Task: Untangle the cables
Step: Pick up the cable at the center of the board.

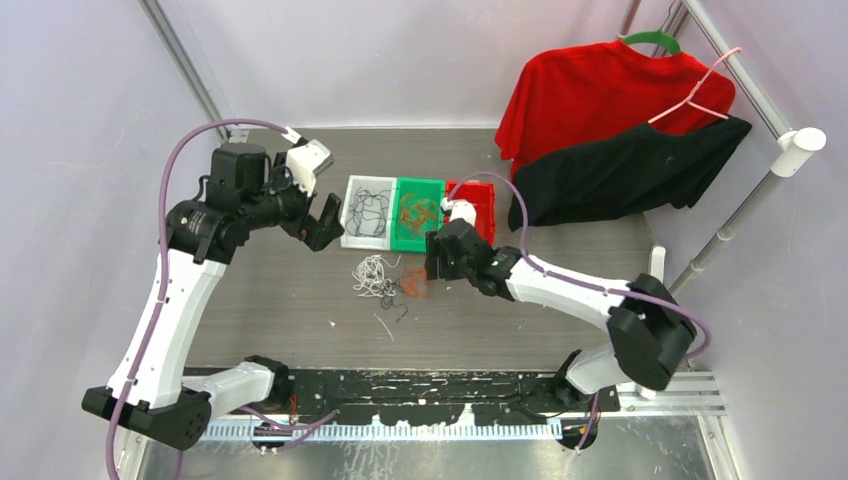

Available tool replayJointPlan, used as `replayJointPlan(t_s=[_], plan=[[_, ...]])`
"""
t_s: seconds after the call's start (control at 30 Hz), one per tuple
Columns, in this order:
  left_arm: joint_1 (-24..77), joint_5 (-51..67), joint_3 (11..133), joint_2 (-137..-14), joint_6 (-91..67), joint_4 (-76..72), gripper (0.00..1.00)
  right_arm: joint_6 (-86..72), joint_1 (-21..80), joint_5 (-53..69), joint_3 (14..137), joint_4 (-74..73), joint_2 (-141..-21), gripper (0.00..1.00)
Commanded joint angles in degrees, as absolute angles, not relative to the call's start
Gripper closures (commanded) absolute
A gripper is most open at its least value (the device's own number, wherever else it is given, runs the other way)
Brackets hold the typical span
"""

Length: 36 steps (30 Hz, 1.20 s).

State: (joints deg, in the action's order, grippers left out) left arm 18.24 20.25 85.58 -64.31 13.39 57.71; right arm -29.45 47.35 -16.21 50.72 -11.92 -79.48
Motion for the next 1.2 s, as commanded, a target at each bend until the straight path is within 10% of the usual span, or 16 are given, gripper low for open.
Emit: replayJointPlan(t_s=[0.0, 0.27, 0.6, 1.17], plan=[[17.9, 19.3, 87.9, -64.2, 13.1, 59.1, 0.00, -36.6, 47.2, -11.0, 49.4, -2.0, -83.9, 0.34], [17.8, 21.3, 87.1, -63.7, 14.8, 60.9, 0.00, -34.4, 47.2, -12.0, 54.3, -0.3, -94.8, 0.44], [17.8, 23.3, 84.7, -63.0, 17.3, 60.9, 0.01, -31.2, 47.2, -10.5, 53.8, -3.9, -86.5, 0.98], [17.8, 36.0, 80.6, -60.6, 19.9, 60.9, 0.05, -24.5, 47.5, -0.5, 63.8, -13.3, -67.3, 0.99]])
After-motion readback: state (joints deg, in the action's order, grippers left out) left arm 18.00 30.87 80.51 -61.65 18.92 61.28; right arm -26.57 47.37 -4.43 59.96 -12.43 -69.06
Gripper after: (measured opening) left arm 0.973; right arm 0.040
